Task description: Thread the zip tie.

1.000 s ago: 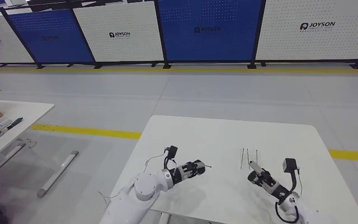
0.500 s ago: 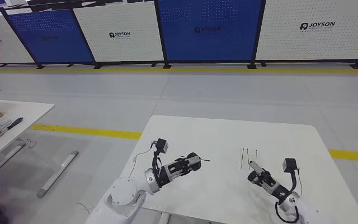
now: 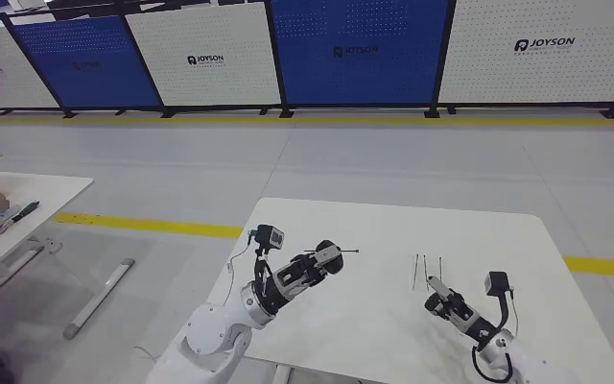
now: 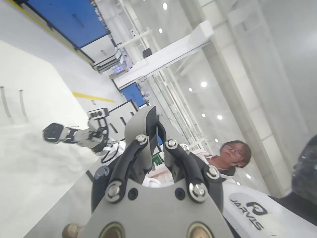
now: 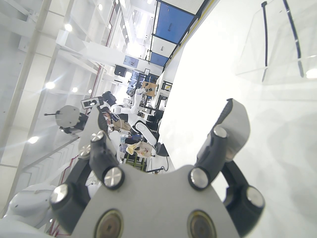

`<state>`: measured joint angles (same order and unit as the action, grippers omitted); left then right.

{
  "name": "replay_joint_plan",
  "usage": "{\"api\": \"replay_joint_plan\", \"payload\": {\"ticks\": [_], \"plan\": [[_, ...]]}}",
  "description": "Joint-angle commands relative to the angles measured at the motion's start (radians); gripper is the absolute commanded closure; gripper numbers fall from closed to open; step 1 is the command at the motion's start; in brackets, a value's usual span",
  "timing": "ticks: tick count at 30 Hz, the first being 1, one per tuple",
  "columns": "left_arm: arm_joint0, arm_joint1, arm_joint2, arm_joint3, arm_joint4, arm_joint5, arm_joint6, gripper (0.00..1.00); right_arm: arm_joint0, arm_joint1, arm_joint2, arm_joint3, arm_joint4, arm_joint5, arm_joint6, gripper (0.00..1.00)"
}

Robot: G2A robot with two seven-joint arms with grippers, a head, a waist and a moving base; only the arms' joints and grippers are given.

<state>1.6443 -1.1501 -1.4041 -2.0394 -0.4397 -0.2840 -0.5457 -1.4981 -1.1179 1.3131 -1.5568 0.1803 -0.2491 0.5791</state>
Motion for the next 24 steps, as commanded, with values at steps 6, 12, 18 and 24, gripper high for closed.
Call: {"api": "replay_joint_plan", "payload": {"ticks": [6,12,18,24], "plan": [[0.020,0.001,-0.009,-0.021,-0.028,-0.037,0.001,1.00,0.000,0.000,0.000,0.000,0.000,0.000,0.000,0.00],[0.020,0.001,-0.009,-0.021,-0.028,-0.037,0.001,1.00,0.000,0.000,0.000,0.000,0.000,0.000,0.000,0.00],[-0.001,0.001,0.031,0.012,0.083,0.009,0.009,1.00,0.000,0.000,0.000,0.000,0.000,0.000,0.000,0.00],[-0.051,-0.003,0.121,0.124,0.131,0.087,-0.019,1.00,0.000,0.000,0.000,0.000,0.000,0.000,0.000,0.00]]}}
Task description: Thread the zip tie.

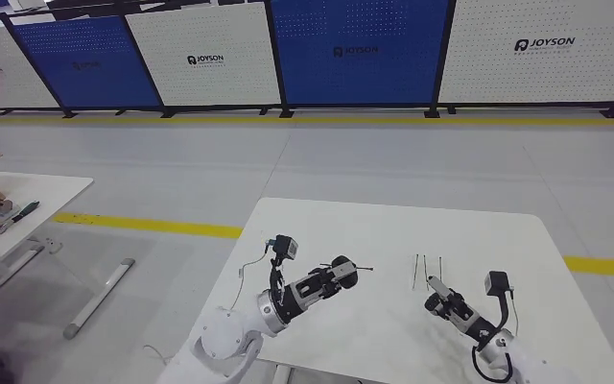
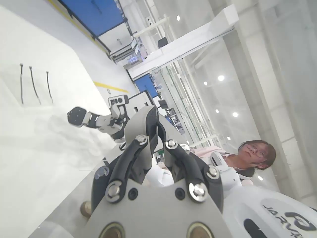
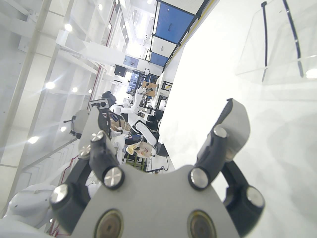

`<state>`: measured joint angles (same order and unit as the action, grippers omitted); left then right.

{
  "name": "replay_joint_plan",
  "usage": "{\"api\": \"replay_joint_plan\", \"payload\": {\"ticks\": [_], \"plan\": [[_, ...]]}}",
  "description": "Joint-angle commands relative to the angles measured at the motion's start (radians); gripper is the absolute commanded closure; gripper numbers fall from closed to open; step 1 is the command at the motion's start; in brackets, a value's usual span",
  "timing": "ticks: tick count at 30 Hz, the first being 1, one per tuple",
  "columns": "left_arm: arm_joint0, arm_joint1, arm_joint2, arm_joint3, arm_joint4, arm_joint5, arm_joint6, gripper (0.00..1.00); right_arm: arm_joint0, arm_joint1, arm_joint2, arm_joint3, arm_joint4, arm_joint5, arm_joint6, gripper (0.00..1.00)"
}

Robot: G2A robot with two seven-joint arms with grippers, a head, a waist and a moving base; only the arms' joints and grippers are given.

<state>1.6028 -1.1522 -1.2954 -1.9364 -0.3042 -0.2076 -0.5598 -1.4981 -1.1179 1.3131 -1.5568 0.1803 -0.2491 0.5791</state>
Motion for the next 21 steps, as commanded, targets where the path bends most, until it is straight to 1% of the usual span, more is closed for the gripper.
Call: {"api": "replay_joint_plan", "payload": {"ticks": [1,4,5,6,16,19,20,21], "plan": [[-0.017,-0.002,0.026,0.037,-0.007,0.018,-0.013,1.00,0.000,0.000,0.000,0.000,0.000,0.000,0.000,0.00],[-0.039,-0.004,0.050,0.088,0.028,0.024,0.013,1.00,0.000,0.000,0.000,0.000,0.000,0.000,0.000,0.00],[-0.046,-0.005,0.052,0.096,0.043,0.020,0.035,1.00,0.000,0.000,0.000,0.000,0.000,0.000,0.000,0.00],[-0.047,-0.006,0.058,0.097,0.041,0.012,0.047,1.00,0.000,0.000,0.000,0.000,0.000,0.000,0.000,0.00],[-0.048,-0.006,0.059,0.097,0.047,0.014,0.053,1.00,0.000,0.000,0.000,0.000,0.000,0.000,0.000,0.00],[-0.065,-0.006,0.081,0.127,0.165,0.032,0.091,1.00,0.000,0.000,0.000,0.000,0.000,0.000,0.000,0.00],[-0.071,-0.007,0.095,0.139,0.190,0.039,0.099,1.00,0.000,0.000,0.000,0.000,0.000,0.000,0.000,0.00],[-0.083,-0.008,0.116,0.162,0.209,0.056,0.091,1.00,0.000,0.000,0.000,0.000,0.000,0.000,0.000,0.00]]}}
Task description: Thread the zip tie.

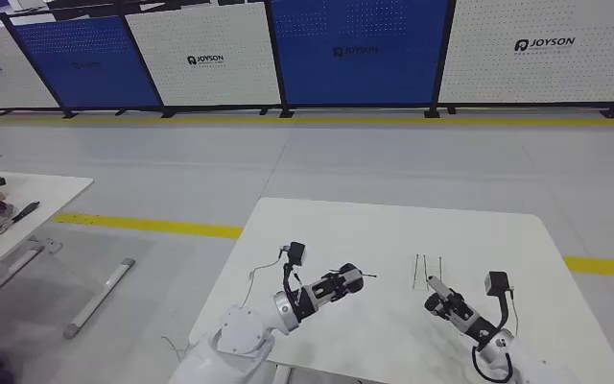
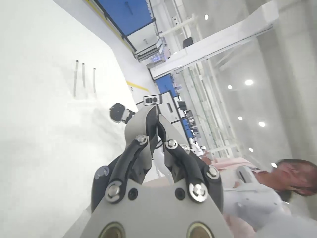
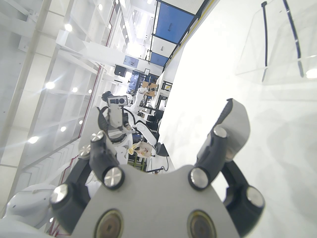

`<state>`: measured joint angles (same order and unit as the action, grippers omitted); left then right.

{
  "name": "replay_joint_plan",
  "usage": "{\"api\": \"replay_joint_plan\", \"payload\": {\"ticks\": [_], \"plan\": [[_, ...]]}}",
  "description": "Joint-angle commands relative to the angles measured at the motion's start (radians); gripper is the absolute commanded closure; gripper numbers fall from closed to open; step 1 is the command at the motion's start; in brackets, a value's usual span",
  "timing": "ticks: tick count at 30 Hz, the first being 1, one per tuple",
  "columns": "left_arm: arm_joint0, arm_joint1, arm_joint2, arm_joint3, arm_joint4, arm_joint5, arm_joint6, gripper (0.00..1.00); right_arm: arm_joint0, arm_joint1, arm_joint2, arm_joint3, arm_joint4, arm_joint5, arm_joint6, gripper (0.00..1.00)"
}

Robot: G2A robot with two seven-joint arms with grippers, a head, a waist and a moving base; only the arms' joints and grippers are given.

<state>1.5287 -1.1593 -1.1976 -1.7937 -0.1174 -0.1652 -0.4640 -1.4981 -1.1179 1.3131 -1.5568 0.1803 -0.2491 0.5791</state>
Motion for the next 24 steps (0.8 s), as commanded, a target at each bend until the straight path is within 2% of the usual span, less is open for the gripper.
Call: {"api": "replay_joint_plan", "payload": {"ticks": [1,4,6,7,20,22,24], "plan": [[-0.023,-0.002,0.031,0.042,0.049,0.027,-0.010,1.00,0.000,0.000,0.000,0.000,0.000,0.000,0.000,0.00],[-0.066,-0.006,0.069,0.116,0.068,0.059,-0.029,1.00,0.000,0.000,0.000,0.000,0.000,0.000,0.000,0.00],[-0.091,-0.010,0.084,0.156,0.059,0.067,-0.033,1.00,0.000,0.000,0.000,0.000,0.000,0.000,0.000,0.00],[-0.095,-0.011,0.088,0.163,0.049,0.069,-0.034,1.00,0.000,0.000,0.000,0.000,0.000,0.000,0.000,0.00],[-0.096,-0.011,0.090,0.164,0.057,0.069,-0.030,1.00,0.000,0.000,0.000,0.000,0.000,0.000,0.000,0.00],[-0.102,-0.009,0.098,0.183,0.113,0.071,-0.017,1.00,0.000,0.000,0.000,0.000,0.000,0.000,0.000,0.00],[-0.113,-0.012,0.113,0.208,0.120,0.092,-0.011,1.00,0.000,0.000,0.000,0.000,0.000,0.000,0.000,0.00]]}}
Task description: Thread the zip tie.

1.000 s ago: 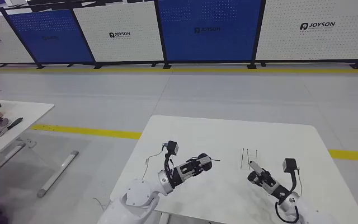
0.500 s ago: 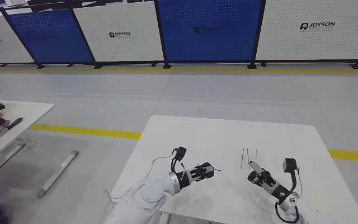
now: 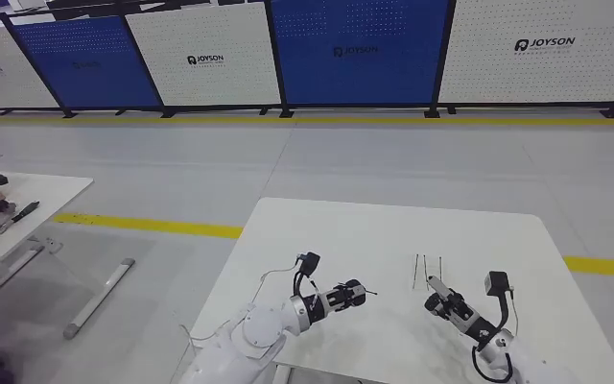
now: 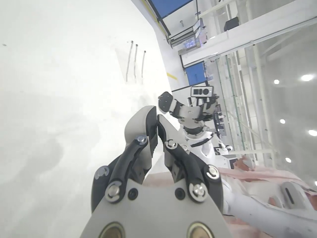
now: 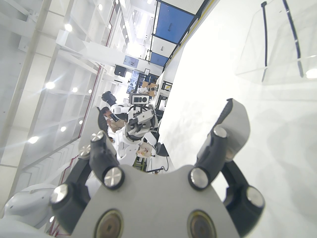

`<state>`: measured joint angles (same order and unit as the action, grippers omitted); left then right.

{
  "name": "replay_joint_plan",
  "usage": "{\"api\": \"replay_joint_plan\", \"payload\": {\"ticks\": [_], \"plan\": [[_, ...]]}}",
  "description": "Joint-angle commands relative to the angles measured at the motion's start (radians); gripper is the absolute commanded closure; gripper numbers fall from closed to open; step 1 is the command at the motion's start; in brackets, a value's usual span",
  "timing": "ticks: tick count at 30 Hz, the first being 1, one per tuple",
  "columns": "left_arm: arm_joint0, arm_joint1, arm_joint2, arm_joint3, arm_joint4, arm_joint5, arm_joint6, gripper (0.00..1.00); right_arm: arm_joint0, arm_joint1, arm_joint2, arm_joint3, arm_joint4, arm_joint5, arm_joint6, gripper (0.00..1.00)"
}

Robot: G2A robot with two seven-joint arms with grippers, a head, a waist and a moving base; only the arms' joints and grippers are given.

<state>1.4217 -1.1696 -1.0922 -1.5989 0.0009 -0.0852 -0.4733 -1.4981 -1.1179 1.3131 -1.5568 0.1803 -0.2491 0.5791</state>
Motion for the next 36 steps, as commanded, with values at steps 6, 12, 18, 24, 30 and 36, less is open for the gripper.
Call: {"api": "replay_joint_plan", "payload": {"ticks": [6,12,18,24,30,36], "plan": [[-0.023,-0.002,0.026,0.026,0.026,0.020,-0.023,1.00,0.000,0.000,0.000,0.000,0.000,0.000,0.000,0.00],[-0.023,-0.002,0.026,0.026,0.026,0.020,-0.023,1.00,0.000,0.000,0.000,0.000,0.000,0.000,0.000,0.00],[-0.023,-0.002,0.026,0.026,0.026,0.020,-0.023,1.00,-0.001,0.003,0.014,-0.021,-0.058,-0.011,-0.033,0.00],[-0.023,-0.002,0.026,0.026,0.026,0.020,-0.023,1.00,0.003,0.025,0.104,-0.105,-0.169,0.044,0.047,0.00],[-0.023,-0.002,0.026,0.026,0.026,0.020,-0.023,1.00,0.054,0.034,0.107,-0.145,-0.307,0.155,0.089,0.00],[-0.023,-0.002,0.026,0.026,0.026,0.020,-0.023,1.00,0.054,0.034,0.107,-0.145,-0.307,0.155,0.089,0.00]]}}
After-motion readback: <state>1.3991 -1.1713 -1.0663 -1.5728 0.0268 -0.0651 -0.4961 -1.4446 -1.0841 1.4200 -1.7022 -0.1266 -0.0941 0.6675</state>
